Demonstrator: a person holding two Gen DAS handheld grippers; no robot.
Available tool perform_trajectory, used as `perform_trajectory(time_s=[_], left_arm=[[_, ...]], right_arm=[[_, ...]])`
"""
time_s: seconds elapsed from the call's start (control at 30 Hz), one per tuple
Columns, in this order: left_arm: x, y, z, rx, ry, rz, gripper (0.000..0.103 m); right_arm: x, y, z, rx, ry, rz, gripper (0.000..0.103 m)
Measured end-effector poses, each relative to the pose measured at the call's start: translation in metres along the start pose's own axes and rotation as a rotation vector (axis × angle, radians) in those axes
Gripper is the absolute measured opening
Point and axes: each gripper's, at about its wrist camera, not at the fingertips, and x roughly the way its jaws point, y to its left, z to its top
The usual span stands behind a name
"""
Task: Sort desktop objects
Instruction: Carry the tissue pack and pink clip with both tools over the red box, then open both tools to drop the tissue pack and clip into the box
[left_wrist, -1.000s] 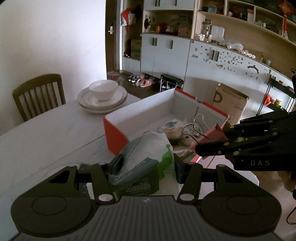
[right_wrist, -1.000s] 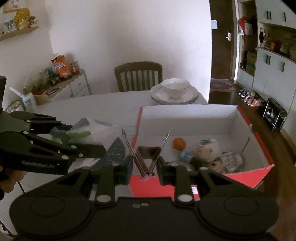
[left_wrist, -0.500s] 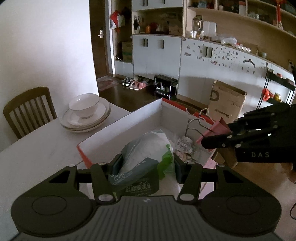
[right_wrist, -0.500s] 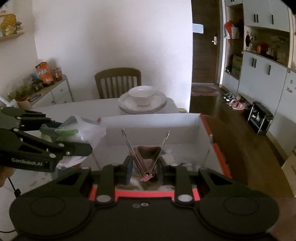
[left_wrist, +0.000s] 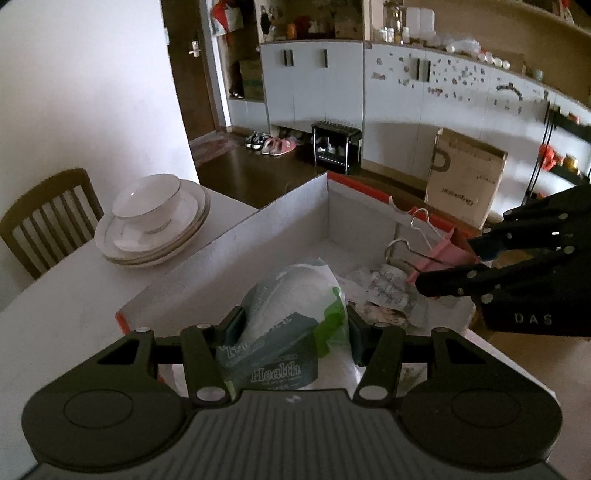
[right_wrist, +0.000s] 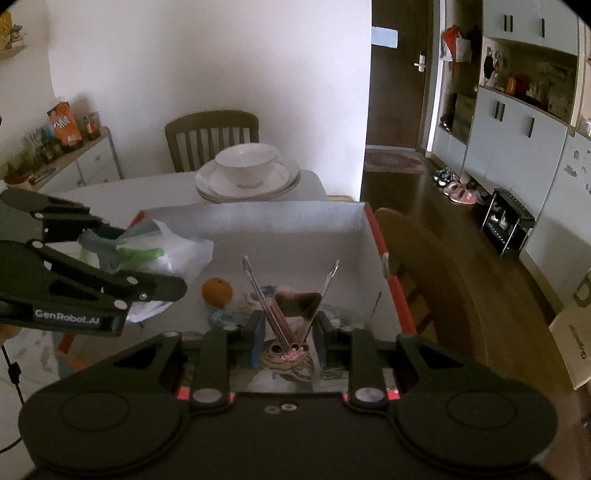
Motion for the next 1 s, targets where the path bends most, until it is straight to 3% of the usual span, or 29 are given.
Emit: perform_trajectory(time_s=[0.43, 0.87, 1.0], left_arm=[[0.049, -0.007, -0.005, 0.042, 0.134, 0.001, 0.054], [0.063, 0.01, -0.015, -0.056, 0.276, -0.041, 0.057], [0.064, 0.011, -0.016, -0.065, 0.287, -0.051, 0.059]], right_arm=[[0.032, -0.004, -0.007, -0.021, 0.089, 0.013, 0.027], [0.05, -0.002, -0.007, -0.044, 0.172, 0.047, 0.031], [0.05, -0.001, -0.008, -0.053, 0.189, 0.055, 0.034]])
